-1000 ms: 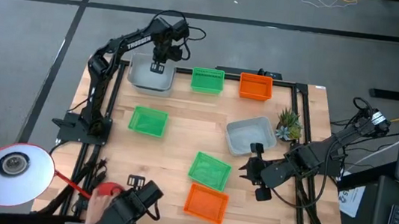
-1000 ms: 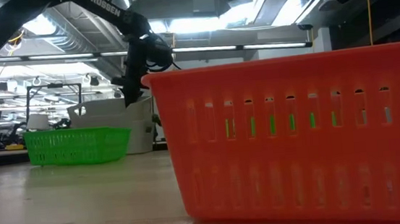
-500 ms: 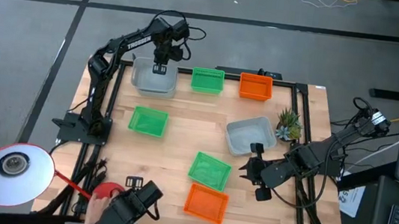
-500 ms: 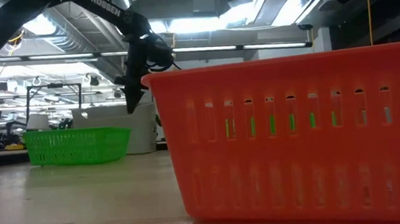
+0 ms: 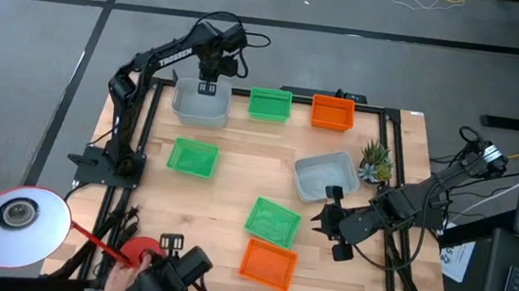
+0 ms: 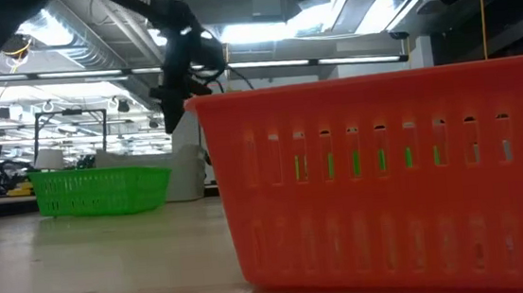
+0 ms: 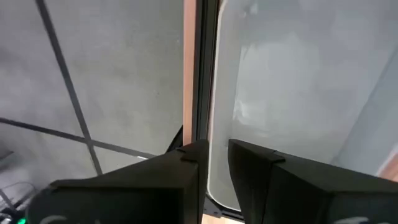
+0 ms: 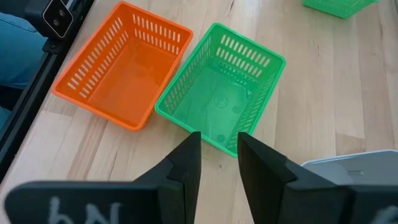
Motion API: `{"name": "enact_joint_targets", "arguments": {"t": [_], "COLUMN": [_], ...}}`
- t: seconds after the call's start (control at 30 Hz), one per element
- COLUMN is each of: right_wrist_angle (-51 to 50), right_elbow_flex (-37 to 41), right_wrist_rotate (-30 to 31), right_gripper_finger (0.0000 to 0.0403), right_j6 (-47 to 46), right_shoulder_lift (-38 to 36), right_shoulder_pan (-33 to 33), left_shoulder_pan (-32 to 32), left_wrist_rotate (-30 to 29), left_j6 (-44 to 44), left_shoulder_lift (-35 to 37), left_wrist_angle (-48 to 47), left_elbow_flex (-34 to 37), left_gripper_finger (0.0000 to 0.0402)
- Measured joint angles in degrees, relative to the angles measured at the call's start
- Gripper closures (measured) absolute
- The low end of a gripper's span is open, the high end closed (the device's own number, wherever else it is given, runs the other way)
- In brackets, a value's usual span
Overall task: Stack baskets by color
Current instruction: Stack the bottom gray bin on top of the top gray bin
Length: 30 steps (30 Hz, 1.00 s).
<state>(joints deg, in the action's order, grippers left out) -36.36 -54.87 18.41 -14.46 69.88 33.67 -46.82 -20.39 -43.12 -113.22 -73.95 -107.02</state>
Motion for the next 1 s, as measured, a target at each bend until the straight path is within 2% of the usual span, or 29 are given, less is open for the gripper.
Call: {"name": "enact_joint_targets", "arguments": {"t": [0.1,0.23,0.37,0.5,0.63,0.77,1.0], "right_wrist_angle": [0.00,0.02,0.00,0.00,-0.78,-1.72,-1.71], "right_elbow_flex": [0.00,0.00,0.00,0.00,0.00,0.00,0.00], "right_wrist_rotate": [0.00,0.01,0.01,0.01,0.01,0.01,0.08], "right_gripper_finger": [0.0299,0.0299,0.0299,0.0299,0.0299,0.0299,0.0299], "right_j6": [0.00,-0.70,-3.27,-3.17,-3.15,-3.13,-3.09], "right_shoulder_lift": [0.00,-0.01,0.01,0.01,0.01,0.01,0.01], "right_shoulder_pan": [0.00,0.00,0.00,0.00,0.00,0.00,0.00], "left_shoulder_pan": [1.51,3.39,5.88,7.46,7.12,6.49,5.81], "left_wrist_rotate": [2.25,11.97,18.24,18.79,18.61,18.99,15.02], "left_j6": [4.80,8.96,9.78,9.53,9.04,8.37,6.67], "left_shoulder_lift": [1.64,1.99,2.00,1.99,1.95,2.38,1.96], "left_wrist_angle": [-0.46,-4.65,-6.33,-5.62,-0.86,2.19,5.02], "left_elbow_flex": [0.00,0.07,5.41,12.06,17.75,19.87,20.21], "left_gripper_finger": [0.0349,0.0351,0.0352,0.0352,0.0352,0.0352,0.0352]}}
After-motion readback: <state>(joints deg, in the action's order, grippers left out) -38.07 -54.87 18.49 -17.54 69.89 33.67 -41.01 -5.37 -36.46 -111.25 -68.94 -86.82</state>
